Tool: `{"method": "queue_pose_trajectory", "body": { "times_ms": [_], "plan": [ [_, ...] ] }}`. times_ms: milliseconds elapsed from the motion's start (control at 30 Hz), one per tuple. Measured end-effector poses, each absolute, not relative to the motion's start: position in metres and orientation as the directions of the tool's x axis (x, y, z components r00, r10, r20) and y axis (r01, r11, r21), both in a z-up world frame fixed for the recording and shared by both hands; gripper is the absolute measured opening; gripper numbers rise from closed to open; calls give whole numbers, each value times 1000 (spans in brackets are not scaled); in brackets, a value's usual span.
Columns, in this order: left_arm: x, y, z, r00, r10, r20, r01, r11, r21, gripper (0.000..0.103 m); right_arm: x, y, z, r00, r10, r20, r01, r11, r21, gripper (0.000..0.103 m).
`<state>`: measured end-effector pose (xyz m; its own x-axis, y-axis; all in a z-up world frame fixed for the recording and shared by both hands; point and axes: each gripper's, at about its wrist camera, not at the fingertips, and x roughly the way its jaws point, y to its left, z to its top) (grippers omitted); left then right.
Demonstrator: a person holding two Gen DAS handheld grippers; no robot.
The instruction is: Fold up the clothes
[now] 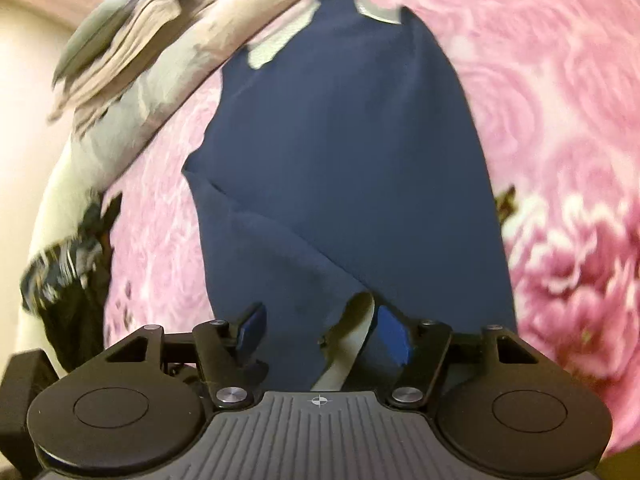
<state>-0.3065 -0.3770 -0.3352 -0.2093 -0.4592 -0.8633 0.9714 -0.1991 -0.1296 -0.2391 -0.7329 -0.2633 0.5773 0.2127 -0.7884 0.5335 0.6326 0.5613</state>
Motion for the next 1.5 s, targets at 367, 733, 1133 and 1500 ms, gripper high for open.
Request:
{"method": "queue_pose_trajectory", "body": {
  "times_ms": [367,733,1133,1500],
  "plan": [
    [-342,-390,-348,-73,-500,-863,965,-253,65,34,-241,-724,-270,495,125,-860,454,806,379,65],
    [-357,-409,-348,12,-513,-858,947,-270,175,1,-289,-743,-272,476,101,-874,544,747,382,65],
    [-245,-311,-255,231,-442,-867,972,57,229,0,-309,-690,-265,514,130,-848,488,769,414,65],
    [-216,-270,-263,127,-488,-864,990,3,144,0,-326,-586,-265,551,75,-831,442,819,367,66]
  ]
}}
